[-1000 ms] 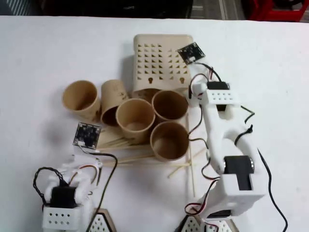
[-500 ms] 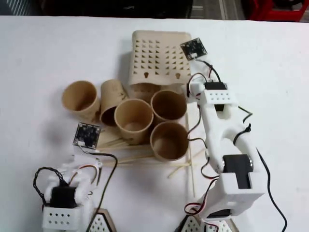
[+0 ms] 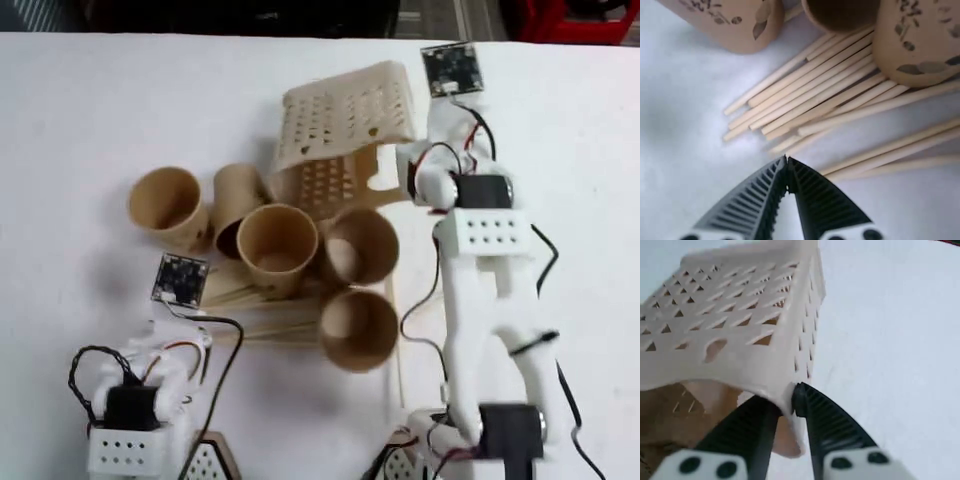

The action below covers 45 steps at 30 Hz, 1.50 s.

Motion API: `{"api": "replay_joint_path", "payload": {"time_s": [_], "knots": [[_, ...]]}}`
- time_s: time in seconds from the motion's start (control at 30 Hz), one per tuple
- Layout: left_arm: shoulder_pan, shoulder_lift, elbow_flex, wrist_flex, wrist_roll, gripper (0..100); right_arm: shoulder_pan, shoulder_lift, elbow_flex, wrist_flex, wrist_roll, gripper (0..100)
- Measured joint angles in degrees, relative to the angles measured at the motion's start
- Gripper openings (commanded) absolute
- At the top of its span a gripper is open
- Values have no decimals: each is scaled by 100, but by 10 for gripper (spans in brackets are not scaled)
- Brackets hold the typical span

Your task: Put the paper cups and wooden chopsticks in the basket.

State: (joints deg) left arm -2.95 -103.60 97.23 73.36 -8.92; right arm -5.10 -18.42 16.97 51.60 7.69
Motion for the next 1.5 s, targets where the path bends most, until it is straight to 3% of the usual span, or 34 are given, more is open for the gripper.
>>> {"api": "replay_joint_path", "payload": {"time_s": [0.43, 0.83, 1.0, 1.37, 1.5], "knots": [[0, 0, 0, 0, 0, 27, 536, -756, -378, 501, -668, 21], [0, 0, 0, 0, 0, 27, 1055, 1424, -2163, 703, -677, 55], [0, 0, 0, 0, 0, 27, 1081, 2127, -3042, 1433, -677, 190], [0, 0, 0, 0, 0, 27, 1055, 2268, -5046, 3323, -677, 200], [0, 0, 0, 0, 0, 27, 1002, 2295, -5160, 3481, -176, 199]]}}
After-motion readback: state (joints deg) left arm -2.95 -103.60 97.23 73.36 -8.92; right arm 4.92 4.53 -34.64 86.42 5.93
